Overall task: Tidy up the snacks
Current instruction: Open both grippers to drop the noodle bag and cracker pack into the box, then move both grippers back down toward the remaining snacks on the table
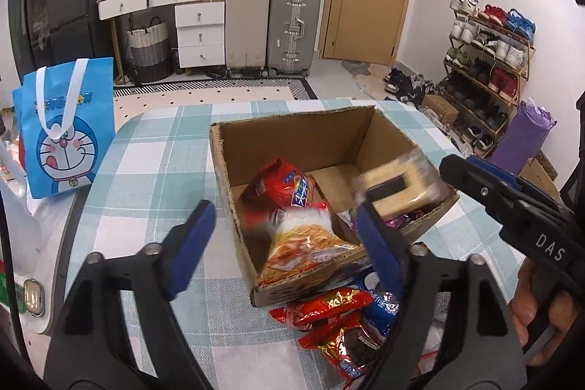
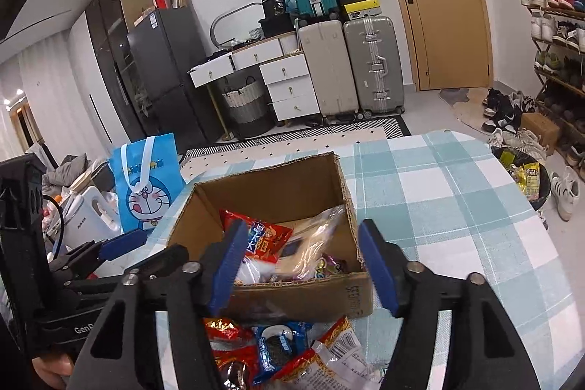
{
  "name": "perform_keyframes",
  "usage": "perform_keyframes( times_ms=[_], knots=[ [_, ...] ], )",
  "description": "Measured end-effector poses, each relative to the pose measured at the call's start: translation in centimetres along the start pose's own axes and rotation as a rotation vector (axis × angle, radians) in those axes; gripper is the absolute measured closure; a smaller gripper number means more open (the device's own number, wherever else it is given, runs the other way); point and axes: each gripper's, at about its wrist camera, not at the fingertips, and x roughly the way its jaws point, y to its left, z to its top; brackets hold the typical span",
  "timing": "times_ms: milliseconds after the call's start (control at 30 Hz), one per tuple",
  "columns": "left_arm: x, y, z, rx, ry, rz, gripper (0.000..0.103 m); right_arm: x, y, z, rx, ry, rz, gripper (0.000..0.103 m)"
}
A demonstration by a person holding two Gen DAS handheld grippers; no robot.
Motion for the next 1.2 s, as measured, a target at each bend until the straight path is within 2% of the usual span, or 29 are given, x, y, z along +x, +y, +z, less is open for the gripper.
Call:
perform_keyframes(
  times_ms=[133,233,367,433,467,767,1033,1200],
  knots=[
    [-1.5,0.4,-0.5,-0.008,0.003,0.000,0.022,-1.6,0.0,-0.5,0.007,-0.007,0.006,0.009],
    [-3.0,0.6,-1.3,-0.009,0.000,0.014,0.020,-2.9,0.1,-1.0,0.001,-0.009,-0.008,0.001],
    [-4.7,0.5,-2.8,-0.006,0.006,0.035,0.015,-4.2,0.0,-1.8,-0.017,0.004,-0.033,0.001],
    [-5.4,0.5,-3.6,-0.010,0.003,0.043,0.009,-4.8,0.1,-2.4,-0.027,0.010,-0.037,0.001],
    [-5.7,0.5,-4.0,-0.012,0.002,0.046,0.002,-5.2,0.1,-2.8,-0.032,0.016,-0.040,0.001],
    [-8.1,-0.5,-7.7,0.024,-0.006,0.069,0.001,-7.5,-0.1,-5.7,-0.081,0.062,-0.058,0.001],
    [-8.3,-1.2,-10.5,0.024,0.020,0.055,0.001,-8.2,-1.2,-8.0,-0.082,0.109,-0.091,0.001],
    [-8.4,-1.3,-11.4,0.025,0.018,0.077,0.001,-8.6,-1.7,-9.6,-0.090,0.124,-0.095,0.001]
  ],
)
